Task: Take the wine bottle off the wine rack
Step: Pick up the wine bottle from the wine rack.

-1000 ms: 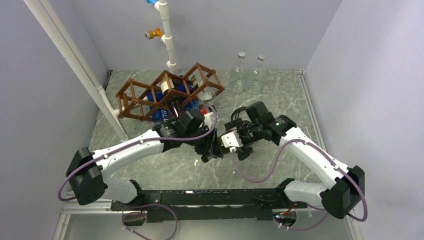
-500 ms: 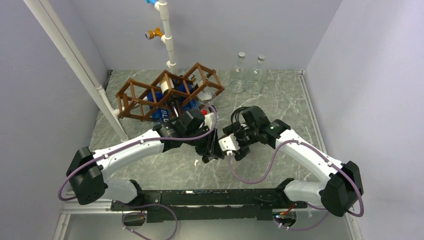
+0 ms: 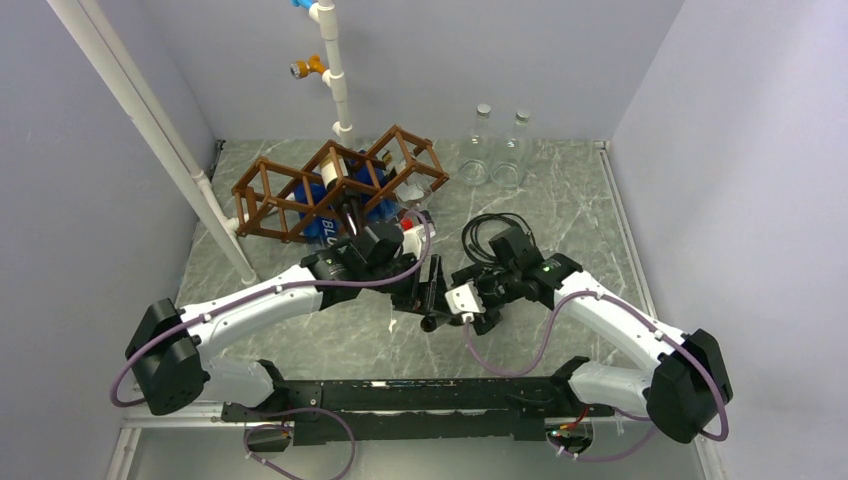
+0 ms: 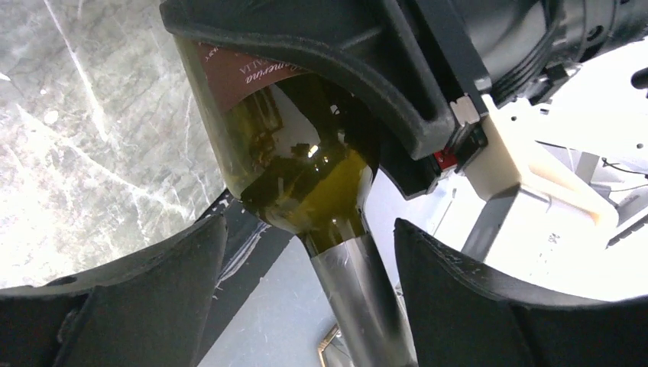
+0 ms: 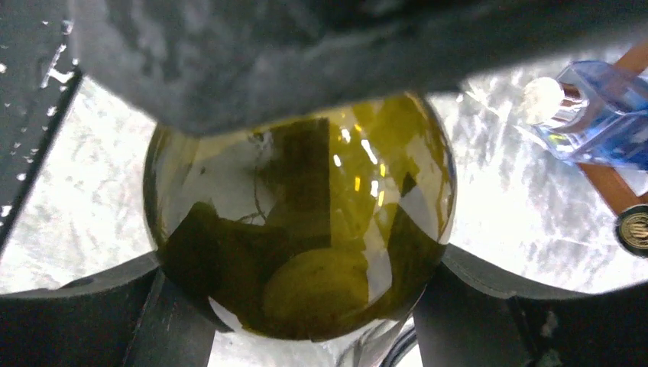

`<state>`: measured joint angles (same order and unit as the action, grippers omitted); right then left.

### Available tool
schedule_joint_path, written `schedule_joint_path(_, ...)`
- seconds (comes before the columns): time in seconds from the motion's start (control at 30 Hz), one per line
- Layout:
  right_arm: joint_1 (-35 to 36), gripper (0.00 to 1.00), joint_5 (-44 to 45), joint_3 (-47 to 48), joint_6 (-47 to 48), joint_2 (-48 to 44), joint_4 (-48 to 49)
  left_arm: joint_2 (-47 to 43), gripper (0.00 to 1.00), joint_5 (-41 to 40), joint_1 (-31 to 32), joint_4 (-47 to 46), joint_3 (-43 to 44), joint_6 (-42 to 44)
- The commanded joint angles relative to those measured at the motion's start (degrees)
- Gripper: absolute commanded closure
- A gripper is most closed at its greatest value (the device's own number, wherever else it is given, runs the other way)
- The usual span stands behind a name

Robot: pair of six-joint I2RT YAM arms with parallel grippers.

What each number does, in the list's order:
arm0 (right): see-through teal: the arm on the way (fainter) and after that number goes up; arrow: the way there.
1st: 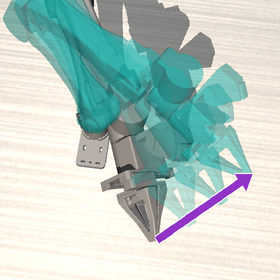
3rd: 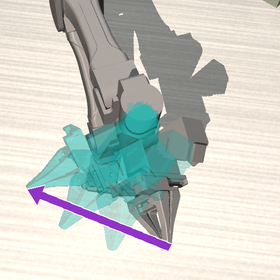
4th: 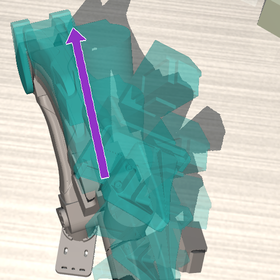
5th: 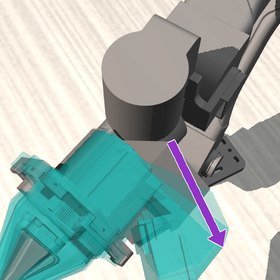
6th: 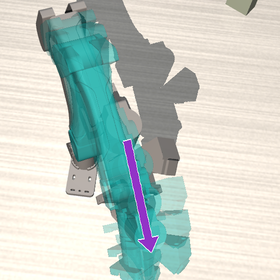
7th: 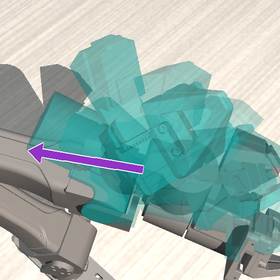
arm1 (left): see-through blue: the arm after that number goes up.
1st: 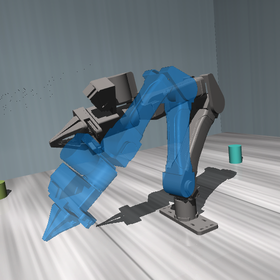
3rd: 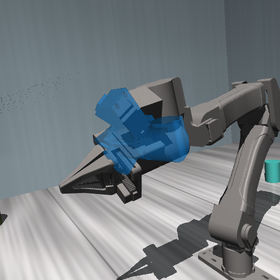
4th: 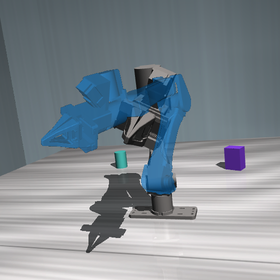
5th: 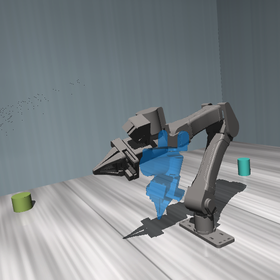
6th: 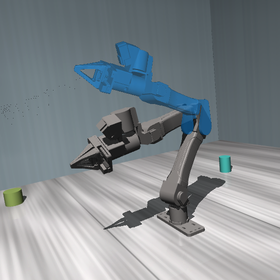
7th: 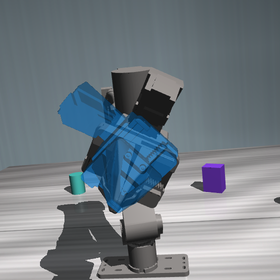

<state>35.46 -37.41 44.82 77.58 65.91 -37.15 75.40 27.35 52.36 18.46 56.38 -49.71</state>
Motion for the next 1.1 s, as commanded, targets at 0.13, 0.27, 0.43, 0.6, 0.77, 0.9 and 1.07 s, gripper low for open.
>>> schedule_joint_path(0.13, -2.2, 1.00, -8.6, -1.7, -2.3, -3.6, 3.2, -4.4, 0.11, 0.4, 0.1, -12.5, -2.3, 0.9)
schedule_joint_path(0.27, -4.0, 1.00, -12.0, -1.6, -3.0, -3.6, 2.3, -6.3, 0.08, -1.4, -0.3, -11.4, -2.8, 3.8)
schedule_joint_path(0.43, -6.0, 1.00, -14.9, 0.0, -3.4, -2.7, -0.3, -11.1, 0.02, -6.6, -0.5, -9.7, -2.7, 9.5)
schedule_joint_path(0.6, -8.7, 1.00, -16.8, 2.0, -3.5, -1.8, -3.5, -15.3, 0.00, -10.7, -0.6, -7.1, -1.6, 17.2)
schedule_joint_path(0.77, -12.0, 1.00, -18.7, 3.3, -3.3, -0.6, -6.2, -21.3, 0.00, -16.0, -0.6, -11.9, -5.1, 27.2)
schedule_joint_path(0.9, -16.0, 1.00, -21.4, 4.7, -4.0, 0.1, -7.9, -27.4, 0.01, -17.4, -0.5, -27.0, -13.9, 36.8)
schedule_joint_path(1.07, -22.9, 1.00, -27.6, 5.1, -6.3, -0.1, -7.8, -30.1, 0.01, -14.5, -0.6, -46.2, -25.3, 44.4)
